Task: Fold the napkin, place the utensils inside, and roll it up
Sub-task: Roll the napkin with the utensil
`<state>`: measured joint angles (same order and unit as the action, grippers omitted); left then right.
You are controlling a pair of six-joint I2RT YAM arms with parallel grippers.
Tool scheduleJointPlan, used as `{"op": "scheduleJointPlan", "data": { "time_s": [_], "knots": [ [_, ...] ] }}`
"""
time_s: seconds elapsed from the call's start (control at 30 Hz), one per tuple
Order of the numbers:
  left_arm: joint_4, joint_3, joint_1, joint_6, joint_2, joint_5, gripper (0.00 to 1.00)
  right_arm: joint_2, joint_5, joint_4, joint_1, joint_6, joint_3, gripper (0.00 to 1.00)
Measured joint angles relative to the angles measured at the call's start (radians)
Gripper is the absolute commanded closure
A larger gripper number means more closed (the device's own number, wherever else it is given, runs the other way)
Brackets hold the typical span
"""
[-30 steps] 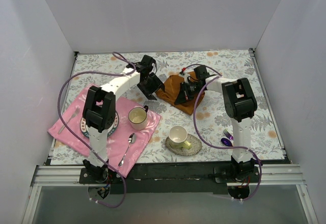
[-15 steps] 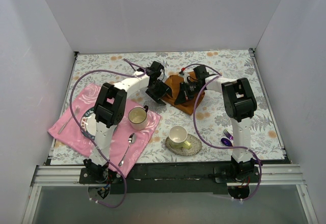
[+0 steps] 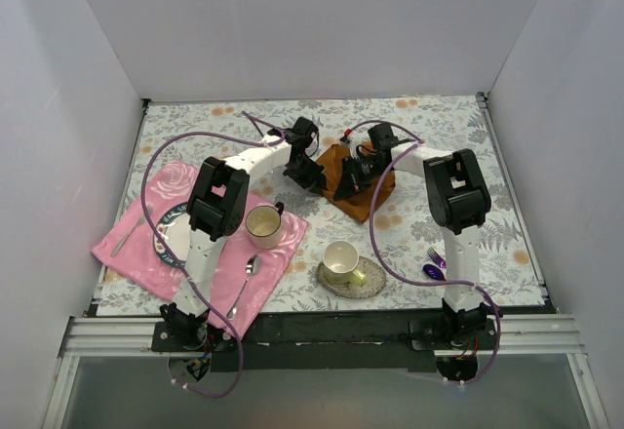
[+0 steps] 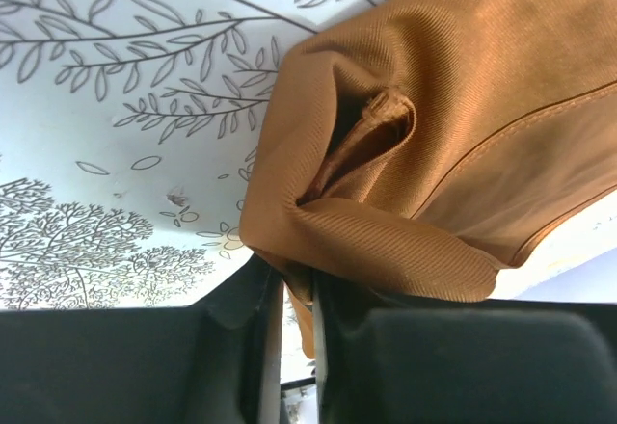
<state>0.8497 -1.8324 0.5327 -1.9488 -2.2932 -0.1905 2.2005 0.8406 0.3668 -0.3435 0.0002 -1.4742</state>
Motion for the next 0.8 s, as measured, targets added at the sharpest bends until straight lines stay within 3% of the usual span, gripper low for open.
{"op": "scheduleJointPlan", "data": {
  "time_s": [0.23, 0.37, 0.63, 0.8],
  "knots": [
    [-0.016, 0.005, 0.003, 0.021, 0.001, -0.002, 1.0, -0.056, -0.117, 0.049, -0.034, -0.051, -0.006, 0.53],
    [-0.007, 0.002, 0.006, 0.009, 0.001, -0.003, 1.0, -0.134, -0.256, 0.058, -0.069, -0.099, 0.015, 0.42],
    [0.035, -0.001, 0.007, -0.032, 0.002, -0.018, 1.0, -0.303, -0.523, -0.002, -0.199, -0.183, 0.124, 0.35],
    [0.04, 0.012, 0.007, -0.04, 0.008, -0.04, 1.0, -0.312, -0.613, -0.069, -0.273, -0.22, 0.18, 0.34]
  ]
}}
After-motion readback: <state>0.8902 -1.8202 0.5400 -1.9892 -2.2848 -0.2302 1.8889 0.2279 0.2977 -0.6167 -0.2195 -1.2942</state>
